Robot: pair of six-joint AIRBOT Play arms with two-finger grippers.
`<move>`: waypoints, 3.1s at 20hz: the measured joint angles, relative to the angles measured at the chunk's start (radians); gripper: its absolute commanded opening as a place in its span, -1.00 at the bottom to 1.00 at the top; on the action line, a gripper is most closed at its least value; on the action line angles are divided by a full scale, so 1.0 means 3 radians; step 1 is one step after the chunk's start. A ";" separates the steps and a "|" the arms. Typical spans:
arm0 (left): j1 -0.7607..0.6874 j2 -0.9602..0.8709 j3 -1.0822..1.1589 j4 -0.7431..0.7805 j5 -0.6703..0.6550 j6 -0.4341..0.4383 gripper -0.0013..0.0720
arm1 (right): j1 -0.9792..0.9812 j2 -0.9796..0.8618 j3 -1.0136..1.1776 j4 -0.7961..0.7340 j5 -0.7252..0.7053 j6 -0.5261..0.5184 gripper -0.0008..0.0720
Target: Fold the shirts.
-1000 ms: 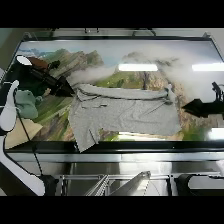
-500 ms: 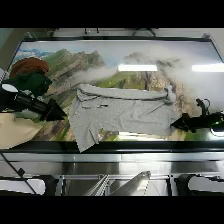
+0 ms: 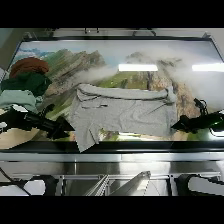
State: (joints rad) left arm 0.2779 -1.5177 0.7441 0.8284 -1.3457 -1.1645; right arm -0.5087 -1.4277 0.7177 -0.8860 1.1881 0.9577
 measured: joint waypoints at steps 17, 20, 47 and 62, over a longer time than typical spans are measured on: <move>-0.0069 0.0792 -0.0089 -0.0371 -0.0142 0.0417 -0.90 | -0.0567 0.0403 0.0174 -0.0052 0.0717 0.0341 -0.91; 0.0048 0.1097 -0.0376 -0.0380 -0.0411 0.0394 -0.90 | -0.0613 0.0423 0.0183 -0.0127 0.0802 0.0415 -0.91; -0.0305 -0.0895 0.1940 -0.0947 -0.0379 0.0128 -0.93 | 0.0270 -0.0704 0.1073 0.1161 -0.0320 0.0032 -0.91; -0.0230 -0.1261 0.3351 -0.0678 -0.1226 -0.0482 -0.29 | 0.0271 -0.0732 0.1559 -0.0019 -0.0098 0.0052 0.92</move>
State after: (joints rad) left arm 0.2089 -1.8961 1.7493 0.6250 -1.7134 -1.3090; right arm -0.4274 -1.6474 1.1854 -0.8917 1.1587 0.9733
